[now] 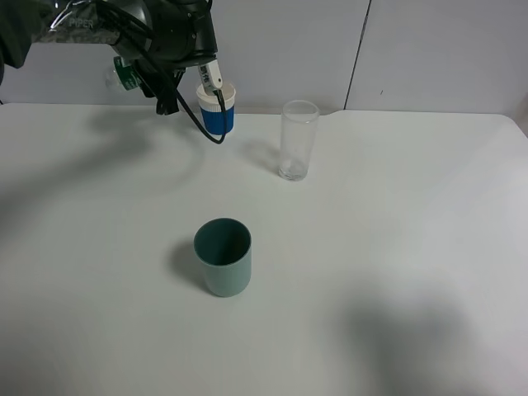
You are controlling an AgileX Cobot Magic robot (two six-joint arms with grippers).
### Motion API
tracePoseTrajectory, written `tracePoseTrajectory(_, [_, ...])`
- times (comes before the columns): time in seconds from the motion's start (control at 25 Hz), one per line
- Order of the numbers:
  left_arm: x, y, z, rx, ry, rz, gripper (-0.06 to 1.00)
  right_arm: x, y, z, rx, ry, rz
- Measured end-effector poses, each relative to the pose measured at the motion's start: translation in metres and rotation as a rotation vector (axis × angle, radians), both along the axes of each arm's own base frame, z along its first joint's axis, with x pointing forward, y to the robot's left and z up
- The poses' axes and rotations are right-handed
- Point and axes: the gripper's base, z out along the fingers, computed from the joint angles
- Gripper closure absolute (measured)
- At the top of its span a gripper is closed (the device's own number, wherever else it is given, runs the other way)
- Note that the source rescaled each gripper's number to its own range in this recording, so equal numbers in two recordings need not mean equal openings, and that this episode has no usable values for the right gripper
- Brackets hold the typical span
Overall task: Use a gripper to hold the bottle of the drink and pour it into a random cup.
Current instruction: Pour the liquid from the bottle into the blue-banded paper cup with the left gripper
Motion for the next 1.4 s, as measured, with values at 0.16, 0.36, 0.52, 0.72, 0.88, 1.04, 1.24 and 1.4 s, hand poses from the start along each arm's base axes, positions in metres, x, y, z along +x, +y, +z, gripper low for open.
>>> tracePoseTrajectory(0.16, [-0.0007, 0.0011, -0.0002, 0.012, 0.007, 0.009, 0.94, 0.0000, 0.0000, 0.0000, 0.000, 0.000, 0.000])
tracePoseTrajectory(0.36, [-0.0015, 0.0023, 0.0000, 0.020, 0.010, 0.023, 0.94, 0.0000, 0.0000, 0.0000, 0.000, 0.000, 0.000])
tracePoseTrajectory(0.52, [-0.0026, 0.0041, 0.0007, 0.039, 0.015, 0.040, 0.94, 0.0000, 0.0000, 0.0000, 0.000, 0.000, 0.000])
tracePoseTrajectory(0.72, [-0.0022, 0.0051, 0.0022, 0.067, 0.012, 0.035, 0.94, 0.0000, 0.0000, 0.0000, 0.000, 0.000, 0.000])
tracePoseTrajectory(0.88, [-0.0023, 0.0051, 0.0023, 0.073, 0.017, 0.031, 0.94, 0.0000, 0.0000, 0.0000, 0.000, 0.000, 0.000])
tracePoseTrajectory(1.04, [-0.0019, 0.0062, 0.0041, 0.102, 0.012, 0.029, 0.94, 0.0000, 0.0000, 0.0000, 0.000, 0.000, 0.000])
tracePoseTrajectory(1.24, [-0.0013, 0.0067, 0.0057, 0.123, 0.004, 0.023, 0.94, 0.0000, 0.0000, 0.0000, 0.000, 0.000, 0.000])
tracePoseTrajectory(1.4, [-0.0007, 0.0061, 0.0073, 0.142, -0.006, 0.013, 0.94, 0.0000, 0.0000, 0.0000, 0.000, 0.000, 0.000])
